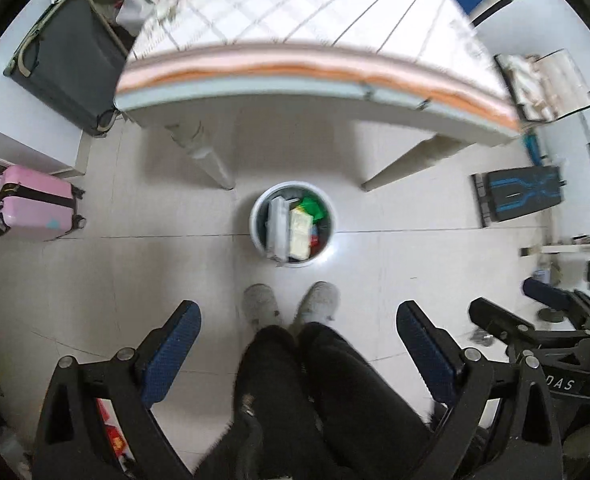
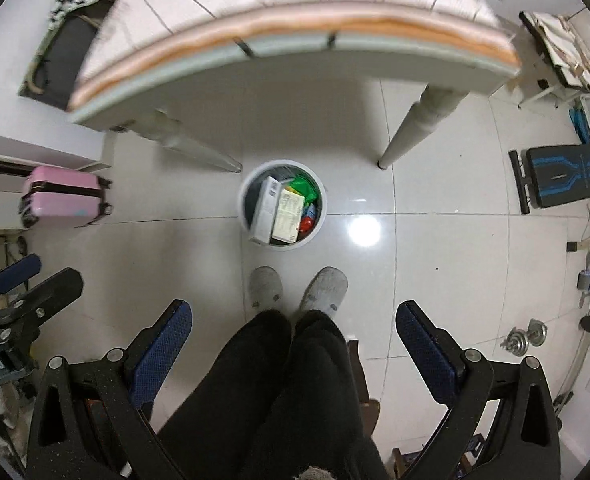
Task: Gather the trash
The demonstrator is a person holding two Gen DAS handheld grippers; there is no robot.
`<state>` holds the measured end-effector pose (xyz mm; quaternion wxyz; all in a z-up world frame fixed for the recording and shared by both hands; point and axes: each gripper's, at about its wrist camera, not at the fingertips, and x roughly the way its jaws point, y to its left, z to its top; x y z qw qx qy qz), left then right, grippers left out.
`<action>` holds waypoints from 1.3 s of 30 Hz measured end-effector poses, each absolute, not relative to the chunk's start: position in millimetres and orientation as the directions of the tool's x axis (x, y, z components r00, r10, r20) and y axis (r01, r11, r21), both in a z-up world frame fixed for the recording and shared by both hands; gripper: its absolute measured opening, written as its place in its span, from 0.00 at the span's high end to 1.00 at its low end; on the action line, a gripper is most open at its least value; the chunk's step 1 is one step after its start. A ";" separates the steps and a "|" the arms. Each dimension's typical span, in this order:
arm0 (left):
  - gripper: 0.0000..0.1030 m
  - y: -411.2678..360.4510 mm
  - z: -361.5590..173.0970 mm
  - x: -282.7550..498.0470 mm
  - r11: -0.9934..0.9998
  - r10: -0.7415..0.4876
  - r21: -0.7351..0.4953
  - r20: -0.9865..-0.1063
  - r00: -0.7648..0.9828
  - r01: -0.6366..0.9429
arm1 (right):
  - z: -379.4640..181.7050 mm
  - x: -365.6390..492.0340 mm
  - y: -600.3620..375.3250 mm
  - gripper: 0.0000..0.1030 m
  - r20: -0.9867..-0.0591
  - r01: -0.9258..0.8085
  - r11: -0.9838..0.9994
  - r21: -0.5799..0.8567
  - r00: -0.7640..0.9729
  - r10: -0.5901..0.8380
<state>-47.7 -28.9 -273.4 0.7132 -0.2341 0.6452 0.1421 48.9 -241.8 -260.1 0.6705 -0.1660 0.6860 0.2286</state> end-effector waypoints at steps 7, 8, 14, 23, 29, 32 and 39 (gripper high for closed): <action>0.03 -31.2 -197.9 -62.1 0.827 -0.165 -0.269 -0.956 0.244 -0.493 | -148.7 32.7 -256.5 0.00 -0.983 -0.537 0.826 0.169 -0.032 0.181; 0.03 -32.4 -188.9 -63.5 0.825 -0.167 -0.279 -0.951 0.260 -0.491 | -134.7 30.7 -258.9 0.00 -0.980 -0.536 0.824 0.182 -0.031 0.196; 0.03 -31.8 -145.2 -76.7 0.821 -0.178 -0.327 -0.926 0.334 -0.469 | -84.5 17.6 -267.6 0.00 -0.964 -0.541 0.808 0.231 -0.017 0.264; 0.03 -36.8 -112.1 -92.2 0.816 -0.166 -0.354 -0.900 0.402 -0.456 | -57.5 0.9 -270.5 0.00 -0.939 -0.558 0.771 0.308 -0.046 0.342; 0.03 -39.2 -106.0 -98.7 0.821 -0.156 -0.350 -0.897 0.414 -0.450 | -48.8 -3.9 -272.5 0.00 -0.936 -0.563 0.770 0.302 -0.020 0.352; 0.03 -39.1 -104.8 -101.8 0.822 -0.153 -0.349 -0.897 0.416 -0.450 | -45.1 -4.3 -272.7 0.00 -0.934 -0.561 0.770 0.304 -0.017 0.357; 0.02 -42.1 -103.0 -105.2 0.828 -0.152 -0.344 -0.897 0.415 -0.442 | -41.1 -7.6 -272.2 0.00 -0.933 -0.569 0.762 0.307 -0.022 0.360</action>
